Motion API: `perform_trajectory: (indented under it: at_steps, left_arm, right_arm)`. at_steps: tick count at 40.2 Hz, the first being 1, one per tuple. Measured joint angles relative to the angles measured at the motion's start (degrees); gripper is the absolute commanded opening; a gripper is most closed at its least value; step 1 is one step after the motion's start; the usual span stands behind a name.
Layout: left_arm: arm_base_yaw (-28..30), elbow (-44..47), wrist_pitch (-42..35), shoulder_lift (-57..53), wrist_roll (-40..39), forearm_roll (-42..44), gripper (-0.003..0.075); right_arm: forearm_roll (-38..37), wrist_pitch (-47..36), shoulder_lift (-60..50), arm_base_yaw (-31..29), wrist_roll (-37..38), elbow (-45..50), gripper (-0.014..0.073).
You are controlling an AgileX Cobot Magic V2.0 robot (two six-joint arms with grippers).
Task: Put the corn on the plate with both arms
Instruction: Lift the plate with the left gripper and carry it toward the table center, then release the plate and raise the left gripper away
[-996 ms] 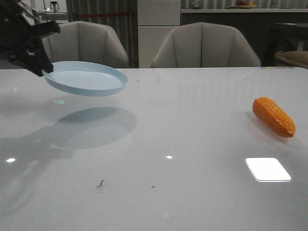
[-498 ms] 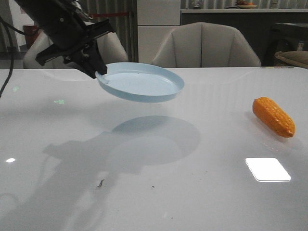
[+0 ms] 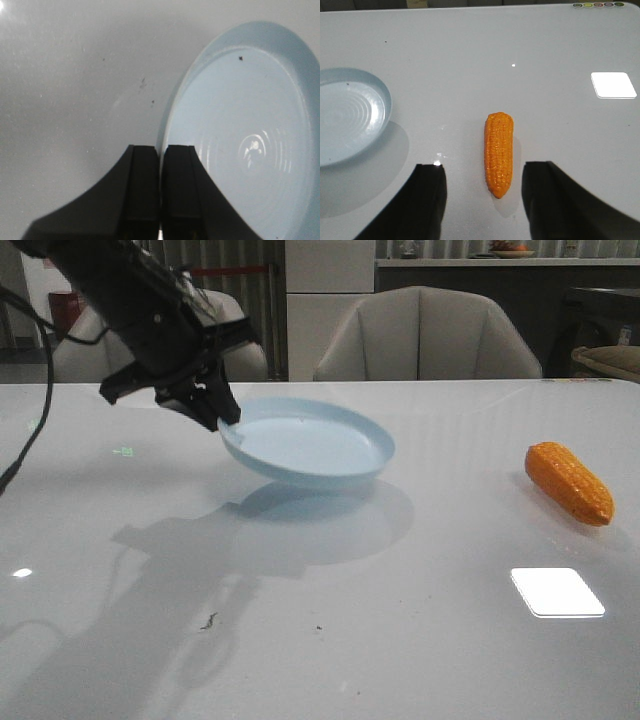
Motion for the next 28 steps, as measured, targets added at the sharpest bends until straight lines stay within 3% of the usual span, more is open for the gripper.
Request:
perform_trajectory:
  at_steps: [4, 7, 10, 12, 15, 22, 28]
  left_arm:
    - [0.0, 0.0, 0.99, 2.56, 0.0, -0.66, 0.0107]
    - [0.0, 0.0, 1.22, 3.81, 0.0, -0.78, 0.016]
    - [0.0, 0.0, 1.22, 4.38, 0.0, -0.9, 0.0256]
    - [0.0, 0.0, 1.22, 4.39, 0.0, -0.9, 0.0377]
    - [0.0, 0.0, 0.77, 4.39, 0.0, -0.9, 0.0491]
    - [0.21, -4.08, 3.74, 4.39, 0.89, -0.74, 0.0491]
    - [2.22, -9.92, 7.13, 3.6, 7.26, 0.49, 0.0491]
  right_arm:
    - [0.0, 0.23, 0.0, 0.0, 0.0, 0.0, 0.0457]
    - [0.0, 0.93, 0.0, 0.0, 0.0, 0.0, 0.0457]
    - [0.0, 1.77, 0.0, 0.0, 0.0, 0.0, 0.0457]
    - [0.0, 2.49, 0.0, 0.0, 0.0, 0.0, 0.0457]
    - [0.0, 3.96, 0.0, 0.0, 0.0, 0.0, 0.0457]
    - [0.0, 4.25, 0.0, 0.0, 0.0, 0.0, 0.0457]
    - [0.0, 4.25, 0.0, 0.0, 0.0, 0.0, 0.0457]
